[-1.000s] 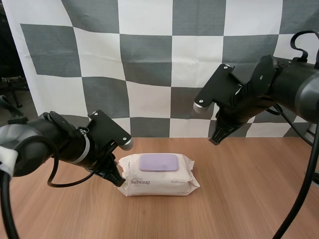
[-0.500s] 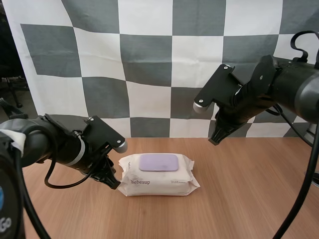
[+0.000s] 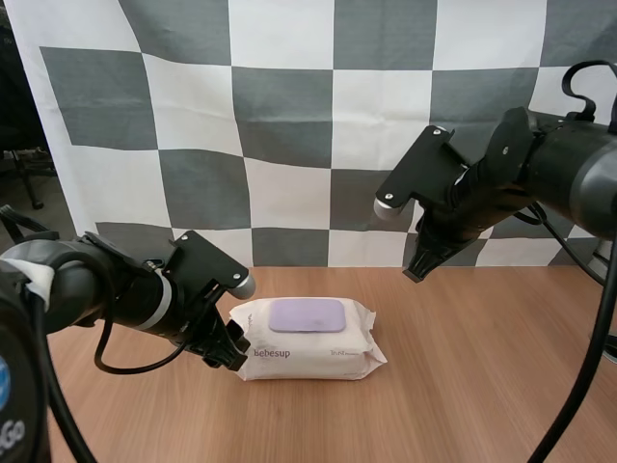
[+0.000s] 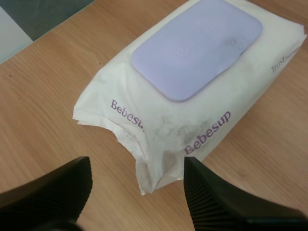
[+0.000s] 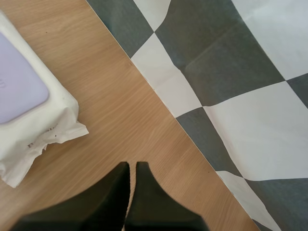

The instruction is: Open the wet wipes lid

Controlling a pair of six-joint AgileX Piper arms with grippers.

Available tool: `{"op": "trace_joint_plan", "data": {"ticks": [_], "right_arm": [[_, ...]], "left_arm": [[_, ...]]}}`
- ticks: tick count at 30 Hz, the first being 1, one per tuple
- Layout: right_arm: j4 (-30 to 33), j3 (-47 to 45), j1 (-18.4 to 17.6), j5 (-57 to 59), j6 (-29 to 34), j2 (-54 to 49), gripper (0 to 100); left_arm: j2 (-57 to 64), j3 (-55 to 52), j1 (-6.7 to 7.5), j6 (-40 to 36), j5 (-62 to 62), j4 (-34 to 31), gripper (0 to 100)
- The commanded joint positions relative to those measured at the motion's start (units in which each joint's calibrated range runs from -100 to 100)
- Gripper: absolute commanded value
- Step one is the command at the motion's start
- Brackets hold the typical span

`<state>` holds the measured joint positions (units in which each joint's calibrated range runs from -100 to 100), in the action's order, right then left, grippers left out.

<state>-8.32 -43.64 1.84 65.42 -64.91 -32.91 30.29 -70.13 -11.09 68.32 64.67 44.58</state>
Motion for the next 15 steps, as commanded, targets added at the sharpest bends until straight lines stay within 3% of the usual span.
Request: {"op": "trace_joint_plan", "data": {"ticks": [1, 15], "right_arm": [[0.0, -0.1, 0.0, 0.0, 0.0, 0.0, 11], [0.0, -0.1, 0.0, -0.1, 0.8, 0.0, 11]], "left_arm": [[-0.3, -0.2, 0.02, 1.6, -0.3, 1.3, 92], [-10.0, -0.2, 0.02, 5.6, -0.4, 5.7, 92]]}}
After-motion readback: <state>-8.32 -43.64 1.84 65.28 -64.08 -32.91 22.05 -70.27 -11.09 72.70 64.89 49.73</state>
